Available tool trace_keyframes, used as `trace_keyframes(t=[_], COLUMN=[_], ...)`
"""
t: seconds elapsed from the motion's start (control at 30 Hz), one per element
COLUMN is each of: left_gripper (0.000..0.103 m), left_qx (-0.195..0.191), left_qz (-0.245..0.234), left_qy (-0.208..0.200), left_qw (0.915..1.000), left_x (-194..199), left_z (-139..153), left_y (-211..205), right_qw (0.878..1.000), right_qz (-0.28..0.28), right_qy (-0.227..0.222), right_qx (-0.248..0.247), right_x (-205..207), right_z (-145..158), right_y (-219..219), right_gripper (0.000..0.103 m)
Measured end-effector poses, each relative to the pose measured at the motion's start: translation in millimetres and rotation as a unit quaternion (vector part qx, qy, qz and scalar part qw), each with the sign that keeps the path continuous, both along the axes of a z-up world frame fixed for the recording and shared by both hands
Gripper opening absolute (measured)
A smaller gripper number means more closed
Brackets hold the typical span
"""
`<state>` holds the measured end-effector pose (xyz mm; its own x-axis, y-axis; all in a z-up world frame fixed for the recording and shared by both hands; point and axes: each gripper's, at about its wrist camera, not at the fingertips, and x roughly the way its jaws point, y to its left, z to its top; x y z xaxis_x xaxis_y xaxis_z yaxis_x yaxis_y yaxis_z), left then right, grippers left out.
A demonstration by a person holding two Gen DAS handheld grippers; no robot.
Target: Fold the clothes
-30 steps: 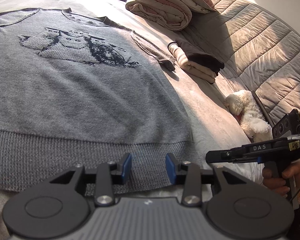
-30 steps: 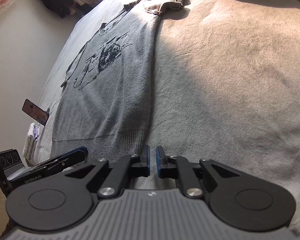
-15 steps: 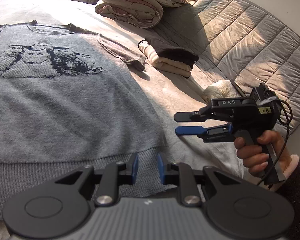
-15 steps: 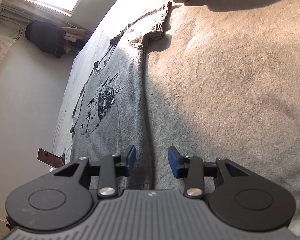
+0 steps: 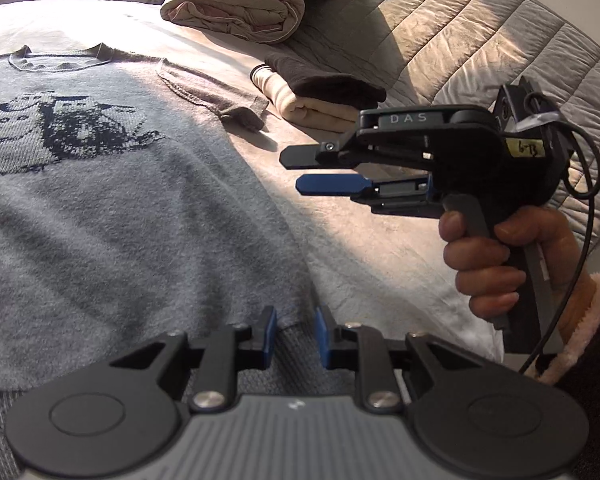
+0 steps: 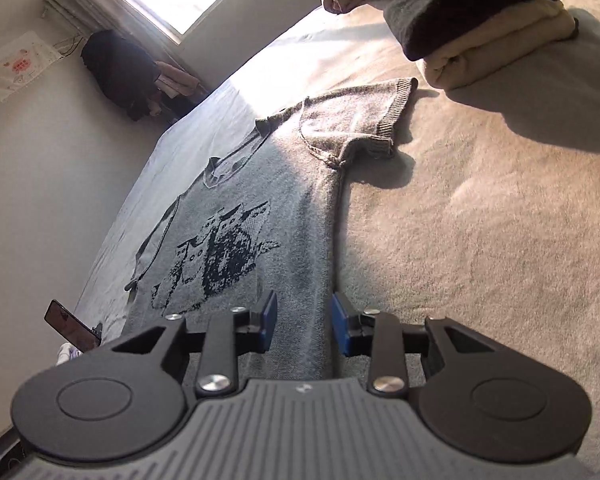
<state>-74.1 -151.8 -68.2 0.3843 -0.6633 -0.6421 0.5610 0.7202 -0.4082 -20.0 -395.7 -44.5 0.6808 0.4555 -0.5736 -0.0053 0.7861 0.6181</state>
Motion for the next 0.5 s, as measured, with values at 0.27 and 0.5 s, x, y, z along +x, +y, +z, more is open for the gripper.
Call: trace_keyframes(t=[0.27,0.5], left_gripper=[0.032,0.039], left_qx=[0.037,0.068], left_qz=[0.060,0.145], left_qy=[0.008,0.010], left_qw=[0.9975,0.9870], left_x=[21,46], left_z=[17,34], left_y=[67,143], right_qw=[0.991,0.991], right_qz=[0.100,0.100], right_qy=[0.039,0.026], right_qx=[-0.078,-0.085], right_x=[25,28], right_z=[-8,4], right_y=[50,68], right_gripper=[0.035,0.036])
